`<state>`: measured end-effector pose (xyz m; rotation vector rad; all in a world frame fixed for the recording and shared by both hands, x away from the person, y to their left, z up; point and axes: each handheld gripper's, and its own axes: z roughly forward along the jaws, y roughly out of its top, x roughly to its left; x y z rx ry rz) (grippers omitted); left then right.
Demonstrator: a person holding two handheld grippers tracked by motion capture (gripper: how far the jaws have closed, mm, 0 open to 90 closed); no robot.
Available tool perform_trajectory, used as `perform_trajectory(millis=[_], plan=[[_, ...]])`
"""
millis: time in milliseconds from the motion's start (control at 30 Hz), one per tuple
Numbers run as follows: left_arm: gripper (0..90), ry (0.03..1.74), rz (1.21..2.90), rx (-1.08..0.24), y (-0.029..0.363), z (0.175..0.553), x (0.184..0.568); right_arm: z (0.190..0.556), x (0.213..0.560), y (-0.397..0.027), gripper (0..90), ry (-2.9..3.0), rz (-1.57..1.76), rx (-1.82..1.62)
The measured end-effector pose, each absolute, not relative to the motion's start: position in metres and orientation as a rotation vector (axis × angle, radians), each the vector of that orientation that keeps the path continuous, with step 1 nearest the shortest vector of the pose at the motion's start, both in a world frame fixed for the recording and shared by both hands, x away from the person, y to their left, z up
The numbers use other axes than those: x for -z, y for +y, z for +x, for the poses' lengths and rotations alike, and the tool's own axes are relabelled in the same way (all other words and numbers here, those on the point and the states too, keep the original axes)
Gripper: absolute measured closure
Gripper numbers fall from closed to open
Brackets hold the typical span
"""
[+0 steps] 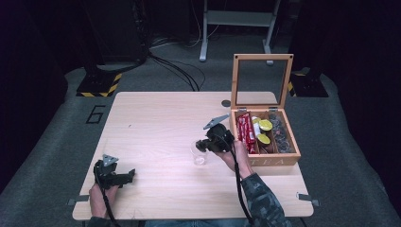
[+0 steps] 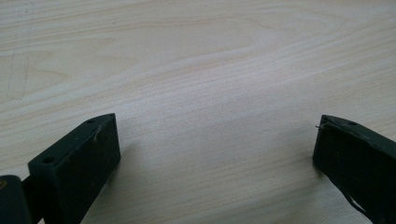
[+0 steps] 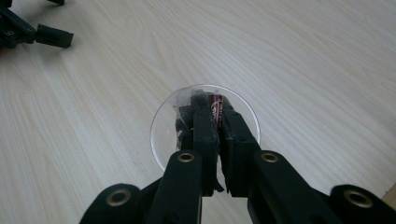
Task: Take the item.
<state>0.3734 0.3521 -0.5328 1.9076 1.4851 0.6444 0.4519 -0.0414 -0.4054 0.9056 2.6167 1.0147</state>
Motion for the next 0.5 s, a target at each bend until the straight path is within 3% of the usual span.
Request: perform_trajectory(millis=[333, 500], plan=[[0.6, 1.485, 1.908, -0.644, 0.352, 0.373, 0.533, 0.454, 0.42, -0.036, 85.0, 2.624, 0.908, -0.976], [0.6, 1.485, 1.908, -0.644, 0.352, 0.373, 0.533, 0.453, 0.423, -0.034, 69.5, 2.625, 0.902, -0.998]])
